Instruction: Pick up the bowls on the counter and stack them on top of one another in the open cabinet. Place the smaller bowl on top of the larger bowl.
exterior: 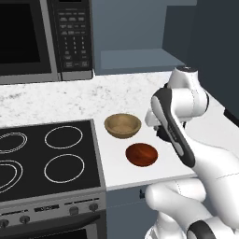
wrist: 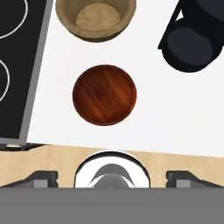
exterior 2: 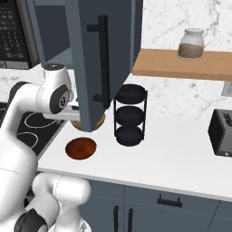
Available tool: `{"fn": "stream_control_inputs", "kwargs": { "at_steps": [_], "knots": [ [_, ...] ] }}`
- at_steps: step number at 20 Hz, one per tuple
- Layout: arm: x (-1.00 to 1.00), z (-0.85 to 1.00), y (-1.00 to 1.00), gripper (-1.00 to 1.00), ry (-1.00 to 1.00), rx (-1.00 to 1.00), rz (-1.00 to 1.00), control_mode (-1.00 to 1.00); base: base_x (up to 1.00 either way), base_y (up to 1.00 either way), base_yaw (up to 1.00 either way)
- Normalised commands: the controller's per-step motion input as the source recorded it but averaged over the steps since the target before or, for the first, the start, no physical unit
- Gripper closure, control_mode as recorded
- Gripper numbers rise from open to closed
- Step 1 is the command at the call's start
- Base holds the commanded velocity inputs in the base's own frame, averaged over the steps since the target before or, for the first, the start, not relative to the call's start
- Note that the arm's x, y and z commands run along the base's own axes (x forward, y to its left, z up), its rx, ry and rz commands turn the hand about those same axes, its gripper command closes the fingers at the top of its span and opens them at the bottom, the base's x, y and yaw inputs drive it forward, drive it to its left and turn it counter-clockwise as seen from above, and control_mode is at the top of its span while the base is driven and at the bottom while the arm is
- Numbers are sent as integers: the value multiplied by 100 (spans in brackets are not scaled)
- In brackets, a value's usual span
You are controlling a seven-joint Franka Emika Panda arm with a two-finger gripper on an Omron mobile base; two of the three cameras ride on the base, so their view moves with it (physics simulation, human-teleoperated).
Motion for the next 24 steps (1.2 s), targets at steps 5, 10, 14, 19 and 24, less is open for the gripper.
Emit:
{"fn": "stream_control_inputs", "kwargs": {
  "at_steps": [5, 10, 14, 19, 24],
  "knots": [
    [0, -47, 5, -100, 6, 0, -6, -100, 0, 0, 0],
    [0, -49, 0, -100, 1, 1, -2, -100, 0, 0, 0],
    [0, -56, 1, -100, 0, 4, -5, -100, 0, 0, 0],
    [8, -57, -1, -100, 2, 13, -1, -100, 0, 0, 0],
    [25, -52, -10, -100, 0, 10, 0, -100, 0, 0, 0]
  ]
}}
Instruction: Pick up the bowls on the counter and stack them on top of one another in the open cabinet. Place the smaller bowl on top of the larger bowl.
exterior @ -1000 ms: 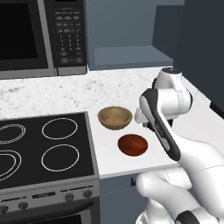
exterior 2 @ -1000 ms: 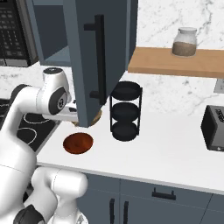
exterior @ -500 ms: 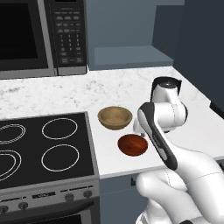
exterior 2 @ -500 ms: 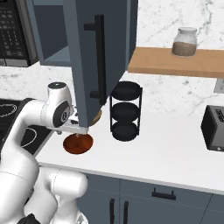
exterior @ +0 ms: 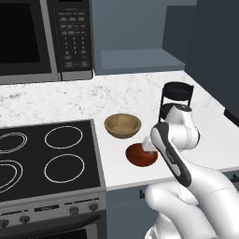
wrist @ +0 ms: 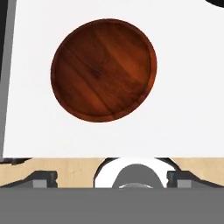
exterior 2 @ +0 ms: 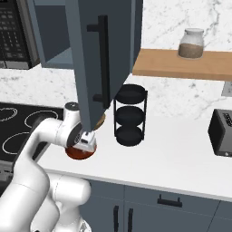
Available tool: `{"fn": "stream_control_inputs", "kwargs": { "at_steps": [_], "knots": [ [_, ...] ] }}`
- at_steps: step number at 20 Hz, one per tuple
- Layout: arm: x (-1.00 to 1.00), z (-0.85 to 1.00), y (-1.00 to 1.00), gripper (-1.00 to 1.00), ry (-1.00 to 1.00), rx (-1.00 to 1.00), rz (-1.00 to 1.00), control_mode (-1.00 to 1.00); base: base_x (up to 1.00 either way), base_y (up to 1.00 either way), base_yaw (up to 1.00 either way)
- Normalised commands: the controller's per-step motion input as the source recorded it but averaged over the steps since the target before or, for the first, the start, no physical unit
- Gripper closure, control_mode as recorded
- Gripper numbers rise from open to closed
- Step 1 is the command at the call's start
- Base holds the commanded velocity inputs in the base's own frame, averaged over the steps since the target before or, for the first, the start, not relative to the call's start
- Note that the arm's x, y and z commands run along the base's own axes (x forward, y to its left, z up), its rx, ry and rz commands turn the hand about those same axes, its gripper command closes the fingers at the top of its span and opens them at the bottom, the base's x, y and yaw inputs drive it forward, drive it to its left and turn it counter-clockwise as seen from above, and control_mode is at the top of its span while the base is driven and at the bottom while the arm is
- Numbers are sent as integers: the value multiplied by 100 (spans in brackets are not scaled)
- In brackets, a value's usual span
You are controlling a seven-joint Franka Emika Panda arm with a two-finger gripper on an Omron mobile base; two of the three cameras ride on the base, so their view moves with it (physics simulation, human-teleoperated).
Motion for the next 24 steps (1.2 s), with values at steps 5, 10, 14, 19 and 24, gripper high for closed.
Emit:
{"fn": "stream_control_inputs", "kwargs": {
  "at_steps": [5, 10, 14, 19, 24],
  "knots": [
    [40, -19, -9, -100, 13, 4, 0, -100, 0, 0, 0],
    [42, -11, -21, -100, 20, 5, 0, -100, 0, 0, 0],
    [43, -16, -14, -100, 14, 3, 0, -100, 0, 0, 0],
    [38, -34, 0, -100, 1, 0, 0, -100, 0, 0, 0],
    [31, -43, 0, -100, 0, 0, 0, -100, 0, 0, 0]
  ]
}}
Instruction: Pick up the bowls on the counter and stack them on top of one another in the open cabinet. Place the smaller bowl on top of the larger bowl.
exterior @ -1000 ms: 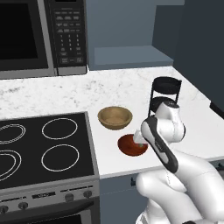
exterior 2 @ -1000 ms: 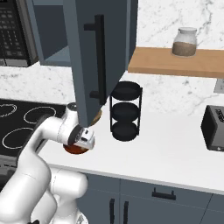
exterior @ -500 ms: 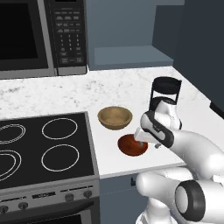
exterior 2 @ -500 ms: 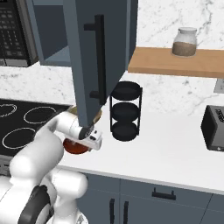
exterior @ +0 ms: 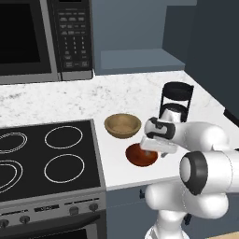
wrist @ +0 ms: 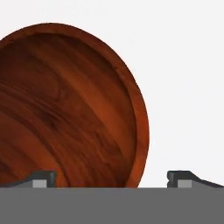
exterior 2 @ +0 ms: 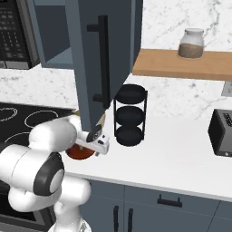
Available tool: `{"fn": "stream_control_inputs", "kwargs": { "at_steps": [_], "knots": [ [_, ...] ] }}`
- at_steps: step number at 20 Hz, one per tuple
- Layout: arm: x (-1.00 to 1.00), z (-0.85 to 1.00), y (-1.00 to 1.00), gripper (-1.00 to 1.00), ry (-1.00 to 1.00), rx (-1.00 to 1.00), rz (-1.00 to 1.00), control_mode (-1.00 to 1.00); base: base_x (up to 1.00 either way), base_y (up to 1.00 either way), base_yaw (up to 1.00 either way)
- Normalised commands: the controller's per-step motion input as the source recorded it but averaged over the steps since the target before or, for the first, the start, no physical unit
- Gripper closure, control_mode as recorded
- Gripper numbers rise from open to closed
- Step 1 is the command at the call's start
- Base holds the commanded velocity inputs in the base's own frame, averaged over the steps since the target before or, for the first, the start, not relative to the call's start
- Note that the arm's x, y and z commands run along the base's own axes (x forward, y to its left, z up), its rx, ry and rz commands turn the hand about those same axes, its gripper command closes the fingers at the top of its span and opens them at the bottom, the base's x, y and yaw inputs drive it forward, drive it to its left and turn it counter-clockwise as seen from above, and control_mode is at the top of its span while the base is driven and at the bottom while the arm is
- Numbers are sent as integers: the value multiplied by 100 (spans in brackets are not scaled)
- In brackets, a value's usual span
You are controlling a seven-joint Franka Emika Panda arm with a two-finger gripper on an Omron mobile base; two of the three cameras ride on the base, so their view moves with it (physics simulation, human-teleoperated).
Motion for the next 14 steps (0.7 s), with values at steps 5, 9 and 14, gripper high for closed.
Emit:
{"fn": "stream_control_inputs", "kwargs": {
  "at_steps": [5, 9, 14],
  "knots": [
    [21, -45, 0, -100, 0, 0, 0, -100, 0, 0, 0],
    [20, -29, 8, 100, 0, 0, 0, -100, 0, 0, 0],
    [0, -2, 3, 100, 0, 0, -1, -100, 0, 0, 0]
  ]
}}
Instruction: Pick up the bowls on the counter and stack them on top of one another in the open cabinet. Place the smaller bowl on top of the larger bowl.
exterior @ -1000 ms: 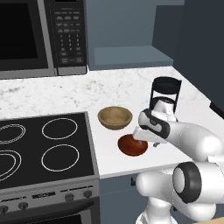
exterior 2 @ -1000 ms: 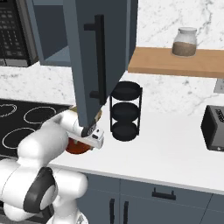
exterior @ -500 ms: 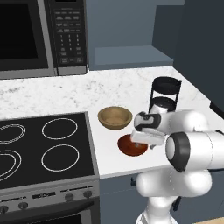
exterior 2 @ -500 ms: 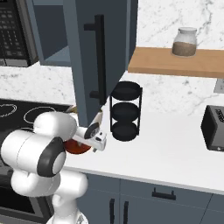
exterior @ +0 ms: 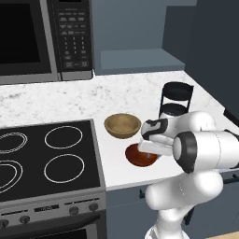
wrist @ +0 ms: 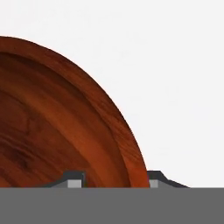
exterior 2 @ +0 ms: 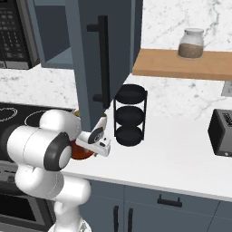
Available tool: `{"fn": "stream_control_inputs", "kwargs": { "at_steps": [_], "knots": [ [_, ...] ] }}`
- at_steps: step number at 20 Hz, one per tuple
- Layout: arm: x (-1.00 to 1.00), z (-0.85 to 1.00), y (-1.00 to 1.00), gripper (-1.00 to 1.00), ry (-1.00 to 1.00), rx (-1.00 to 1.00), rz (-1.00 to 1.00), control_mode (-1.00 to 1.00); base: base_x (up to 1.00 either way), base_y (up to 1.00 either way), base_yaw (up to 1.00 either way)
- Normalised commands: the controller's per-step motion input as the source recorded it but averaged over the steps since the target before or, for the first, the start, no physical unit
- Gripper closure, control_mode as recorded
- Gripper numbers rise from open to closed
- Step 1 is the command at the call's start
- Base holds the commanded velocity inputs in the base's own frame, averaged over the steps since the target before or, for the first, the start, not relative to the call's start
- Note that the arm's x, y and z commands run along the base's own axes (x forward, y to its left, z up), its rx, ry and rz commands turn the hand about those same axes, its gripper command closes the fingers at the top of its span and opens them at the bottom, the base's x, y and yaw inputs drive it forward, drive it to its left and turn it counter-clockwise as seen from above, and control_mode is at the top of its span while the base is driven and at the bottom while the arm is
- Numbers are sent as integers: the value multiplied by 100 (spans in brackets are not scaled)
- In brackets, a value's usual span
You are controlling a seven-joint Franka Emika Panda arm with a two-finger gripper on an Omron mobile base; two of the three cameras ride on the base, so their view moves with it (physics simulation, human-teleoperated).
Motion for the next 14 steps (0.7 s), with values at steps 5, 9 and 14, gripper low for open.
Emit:
{"fn": "stream_control_inputs", "kwargs": {
  "at_steps": [5, 9, 14],
  "knots": [
    [-1, 0, 11, 100, 0, 0, -4, -100, 0, 0, 0],
    [-26, 16, 38, 100, -6, 0, -15, -100, 0, 0, 0],
    [-14, 39, 61, 100, -5, 0, -20, -100, 0, 0, 0]
  ]
}}
